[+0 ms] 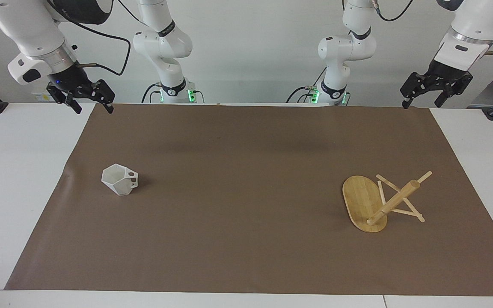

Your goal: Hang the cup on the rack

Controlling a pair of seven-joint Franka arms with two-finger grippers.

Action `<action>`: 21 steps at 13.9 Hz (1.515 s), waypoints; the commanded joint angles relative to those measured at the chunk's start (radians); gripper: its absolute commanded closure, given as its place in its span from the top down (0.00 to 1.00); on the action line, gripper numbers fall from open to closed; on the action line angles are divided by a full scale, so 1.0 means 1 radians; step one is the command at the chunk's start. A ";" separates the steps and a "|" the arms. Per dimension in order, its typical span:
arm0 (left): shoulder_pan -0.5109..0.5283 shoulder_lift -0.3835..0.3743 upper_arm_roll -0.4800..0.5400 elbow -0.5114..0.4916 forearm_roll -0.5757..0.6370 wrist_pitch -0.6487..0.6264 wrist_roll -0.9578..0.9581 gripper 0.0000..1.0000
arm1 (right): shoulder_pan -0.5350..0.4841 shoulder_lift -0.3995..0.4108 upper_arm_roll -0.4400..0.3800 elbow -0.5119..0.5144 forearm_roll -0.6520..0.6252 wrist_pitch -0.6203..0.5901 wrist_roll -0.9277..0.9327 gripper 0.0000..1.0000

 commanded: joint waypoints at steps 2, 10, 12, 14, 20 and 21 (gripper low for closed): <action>0.018 -0.024 -0.007 -0.032 -0.016 0.019 0.013 1.00 | -0.006 -0.026 0.001 -0.034 -0.012 0.022 0.005 1.00; 0.017 -0.024 -0.008 -0.032 -0.016 0.016 0.012 1.00 | -0.009 -0.064 0.001 -0.165 -0.013 0.198 -0.060 1.00; 0.017 -0.024 -0.008 -0.032 -0.016 0.016 0.012 1.00 | -0.013 -0.078 0.001 -0.250 -0.013 0.303 -0.067 1.00; 0.017 -0.024 -0.008 -0.032 -0.016 0.016 0.012 1.00 | -0.016 -0.054 0.001 -0.269 -0.013 0.364 -0.073 1.00; 0.017 -0.024 -0.008 -0.030 -0.016 0.016 0.013 1.00 | -0.043 0.106 -0.052 -0.287 -0.012 0.570 -0.315 1.00; 0.017 -0.024 -0.008 -0.030 -0.016 0.016 0.013 1.00 | -0.043 0.132 -0.054 -0.287 -0.010 0.606 -0.326 1.00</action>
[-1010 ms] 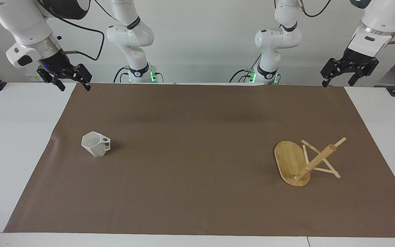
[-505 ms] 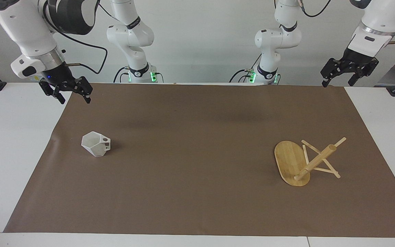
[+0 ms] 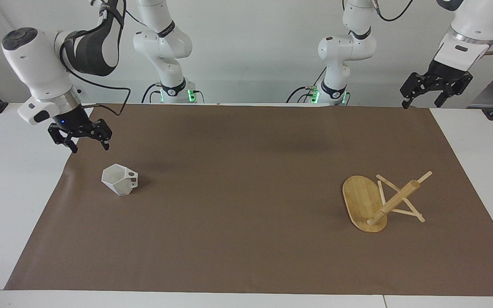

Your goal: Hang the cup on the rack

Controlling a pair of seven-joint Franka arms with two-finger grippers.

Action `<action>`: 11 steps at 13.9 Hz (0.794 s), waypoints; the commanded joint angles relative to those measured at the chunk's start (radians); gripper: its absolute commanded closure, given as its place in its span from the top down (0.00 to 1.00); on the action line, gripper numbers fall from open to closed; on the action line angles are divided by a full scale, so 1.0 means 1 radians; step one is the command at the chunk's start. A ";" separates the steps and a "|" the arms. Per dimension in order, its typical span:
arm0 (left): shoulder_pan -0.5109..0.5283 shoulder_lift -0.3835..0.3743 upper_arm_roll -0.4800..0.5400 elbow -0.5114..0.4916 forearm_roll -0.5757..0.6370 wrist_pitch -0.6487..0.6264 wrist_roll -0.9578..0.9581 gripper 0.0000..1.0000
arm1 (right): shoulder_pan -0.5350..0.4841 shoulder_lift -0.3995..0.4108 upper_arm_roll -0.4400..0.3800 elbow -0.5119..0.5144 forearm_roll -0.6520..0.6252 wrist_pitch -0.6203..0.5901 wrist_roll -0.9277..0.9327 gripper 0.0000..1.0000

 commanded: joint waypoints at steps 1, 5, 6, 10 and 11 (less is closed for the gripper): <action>0.015 -0.024 -0.008 -0.030 -0.016 0.016 0.013 1.00 | -0.011 0.070 -0.003 -0.003 -0.010 0.086 -0.047 1.00; 0.012 -0.024 -0.008 -0.031 -0.016 0.014 0.015 1.00 | -0.006 0.116 -0.002 -0.056 -0.009 0.196 -0.039 1.00; 0.012 -0.024 -0.008 -0.031 -0.016 0.013 0.013 1.00 | -0.002 0.119 -0.002 -0.079 -0.009 0.226 -0.039 1.00; 0.006 -0.024 -0.008 -0.031 -0.016 0.014 0.012 1.00 | 0.003 0.124 -0.002 -0.119 -0.009 0.238 -0.041 1.00; 0.004 -0.024 -0.008 -0.031 -0.016 0.014 0.010 1.00 | 0.003 0.120 -0.002 -0.133 -0.009 0.238 -0.042 1.00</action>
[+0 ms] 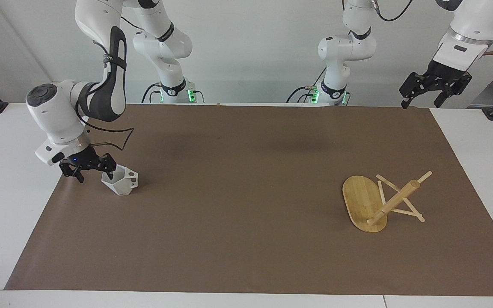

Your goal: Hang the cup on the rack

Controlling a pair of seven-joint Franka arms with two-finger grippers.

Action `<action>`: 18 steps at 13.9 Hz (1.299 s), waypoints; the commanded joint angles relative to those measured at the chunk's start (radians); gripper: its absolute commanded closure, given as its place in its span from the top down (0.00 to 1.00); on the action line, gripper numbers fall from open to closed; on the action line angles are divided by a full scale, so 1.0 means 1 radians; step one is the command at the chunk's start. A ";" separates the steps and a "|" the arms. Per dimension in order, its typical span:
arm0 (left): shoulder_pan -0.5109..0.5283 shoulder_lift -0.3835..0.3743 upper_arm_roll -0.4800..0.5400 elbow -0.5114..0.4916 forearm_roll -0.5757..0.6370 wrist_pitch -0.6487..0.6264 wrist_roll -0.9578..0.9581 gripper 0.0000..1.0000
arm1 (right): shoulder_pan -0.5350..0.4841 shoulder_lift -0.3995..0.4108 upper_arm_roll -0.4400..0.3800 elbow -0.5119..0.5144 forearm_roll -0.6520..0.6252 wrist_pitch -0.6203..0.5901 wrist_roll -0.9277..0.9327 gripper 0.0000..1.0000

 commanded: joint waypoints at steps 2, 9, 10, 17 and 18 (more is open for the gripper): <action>0.003 -0.024 -0.003 -0.031 -0.015 0.014 0.010 1.00 | -0.002 -0.028 0.002 -0.064 -0.009 0.025 -0.012 1.00; 0.003 -0.024 -0.005 -0.031 -0.015 0.014 0.009 1.00 | -0.018 -0.022 -0.001 -0.067 -0.005 0.025 -0.006 0.71; 0.003 -0.024 -0.005 -0.031 -0.015 0.014 0.009 1.00 | -0.018 -0.021 -0.003 -0.064 -0.005 0.025 -0.006 0.63; 0.001 -0.024 -0.009 -0.031 -0.015 0.010 0.009 1.00 | -0.018 -0.018 -0.003 -0.051 0.005 0.021 0.021 0.00; 0.001 -0.024 -0.009 -0.031 -0.015 0.010 0.009 1.00 | -0.018 -0.018 -0.003 -0.048 0.034 0.017 0.054 0.00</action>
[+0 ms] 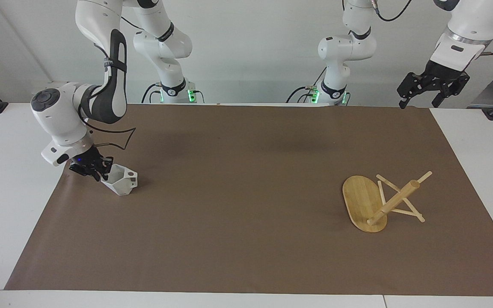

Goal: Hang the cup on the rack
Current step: 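Grasp the white cup by its handle with the right gripper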

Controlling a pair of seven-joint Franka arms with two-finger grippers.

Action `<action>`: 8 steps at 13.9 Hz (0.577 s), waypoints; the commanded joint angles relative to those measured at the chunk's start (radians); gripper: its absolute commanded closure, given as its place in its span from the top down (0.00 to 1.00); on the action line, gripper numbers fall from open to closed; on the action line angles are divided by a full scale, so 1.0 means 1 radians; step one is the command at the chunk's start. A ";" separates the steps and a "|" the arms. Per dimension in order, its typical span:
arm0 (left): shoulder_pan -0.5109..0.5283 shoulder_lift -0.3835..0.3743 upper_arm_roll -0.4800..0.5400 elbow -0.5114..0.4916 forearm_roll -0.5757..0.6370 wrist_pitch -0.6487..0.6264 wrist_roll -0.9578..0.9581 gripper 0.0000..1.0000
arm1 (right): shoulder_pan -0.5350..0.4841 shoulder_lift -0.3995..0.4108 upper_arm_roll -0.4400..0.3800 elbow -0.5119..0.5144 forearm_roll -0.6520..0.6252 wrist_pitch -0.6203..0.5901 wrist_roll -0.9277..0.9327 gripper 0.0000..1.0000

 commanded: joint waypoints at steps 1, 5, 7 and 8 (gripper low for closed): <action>0.002 -0.026 0.000 -0.031 -0.015 0.010 0.009 1.00 | -0.006 -0.013 0.004 -0.009 0.053 0.010 0.052 0.00; 0.002 -0.026 -0.001 -0.031 -0.015 0.010 0.009 1.00 | -0.005 -0.010 0.004 0.031 0.070 -0.060 0.054 0.00; 0.002 -0.026 -0.001 -0.031 -0.015 0.010 0.010 1.00 | -0.006 -0.018 0.006 0.075 0.162 -0.195 0.049 0.00; 0.002 -0.026 -0.001 -0.031 -0.015 0.010 0.010 1.00 | -0.005 -0.025 0.006 0.108 0.227 -0.285 0.043 0.00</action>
